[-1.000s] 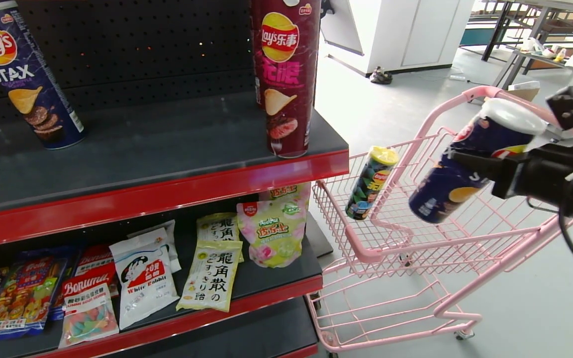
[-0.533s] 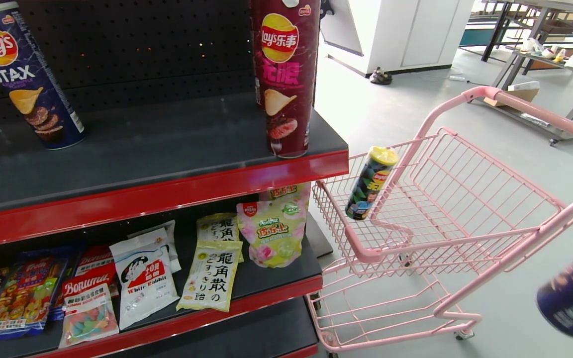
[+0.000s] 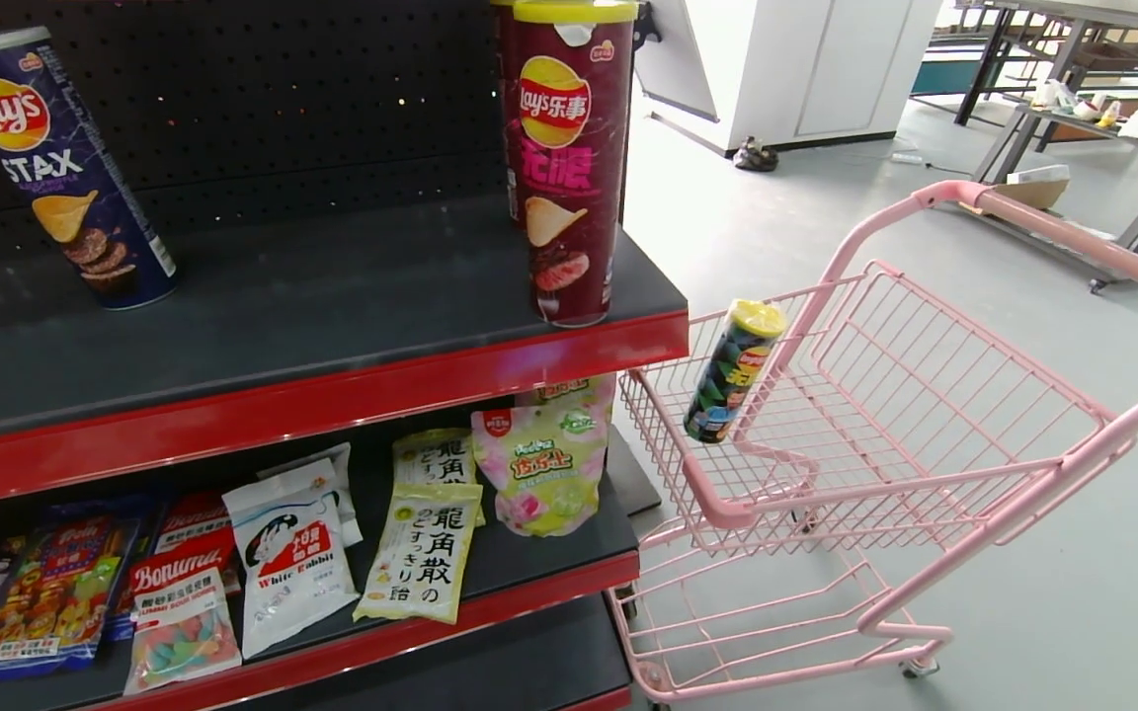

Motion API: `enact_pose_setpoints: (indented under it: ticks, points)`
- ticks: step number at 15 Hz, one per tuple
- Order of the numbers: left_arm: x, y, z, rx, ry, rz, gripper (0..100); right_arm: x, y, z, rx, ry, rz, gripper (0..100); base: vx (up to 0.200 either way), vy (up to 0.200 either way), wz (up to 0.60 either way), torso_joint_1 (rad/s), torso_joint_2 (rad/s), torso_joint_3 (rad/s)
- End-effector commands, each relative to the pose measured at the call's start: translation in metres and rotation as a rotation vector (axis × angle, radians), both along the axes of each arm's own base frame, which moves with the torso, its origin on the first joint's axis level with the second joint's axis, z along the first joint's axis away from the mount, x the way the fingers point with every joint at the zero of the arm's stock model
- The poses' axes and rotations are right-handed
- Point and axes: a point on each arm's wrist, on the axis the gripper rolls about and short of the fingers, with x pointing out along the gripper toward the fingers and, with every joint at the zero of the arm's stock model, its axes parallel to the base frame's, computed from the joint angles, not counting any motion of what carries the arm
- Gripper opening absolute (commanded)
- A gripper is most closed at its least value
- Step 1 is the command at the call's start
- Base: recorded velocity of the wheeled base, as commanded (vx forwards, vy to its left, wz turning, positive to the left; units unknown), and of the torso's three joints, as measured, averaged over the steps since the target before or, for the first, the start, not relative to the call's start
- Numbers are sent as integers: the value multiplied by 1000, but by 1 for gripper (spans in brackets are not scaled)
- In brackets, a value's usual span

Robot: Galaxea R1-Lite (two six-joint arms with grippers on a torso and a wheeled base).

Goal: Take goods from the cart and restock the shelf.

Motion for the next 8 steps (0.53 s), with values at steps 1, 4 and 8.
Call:
enact_pose_setpoints:
  ticks: [1,4,8]
  points:
    - [0,0,0,0,-1,0,100,-2,0,0,-6,-12,1,0,0,0,0,129,-447,-310]
    - [0,0,0,0,0,0,100,1,0,4,-13,-4,4,0,0,0,0,162,-505,-347]
    - [0,0,0,0,0,0,100,13,1,16,-11,-27,3,0,0,0,0,189,-582,-382]
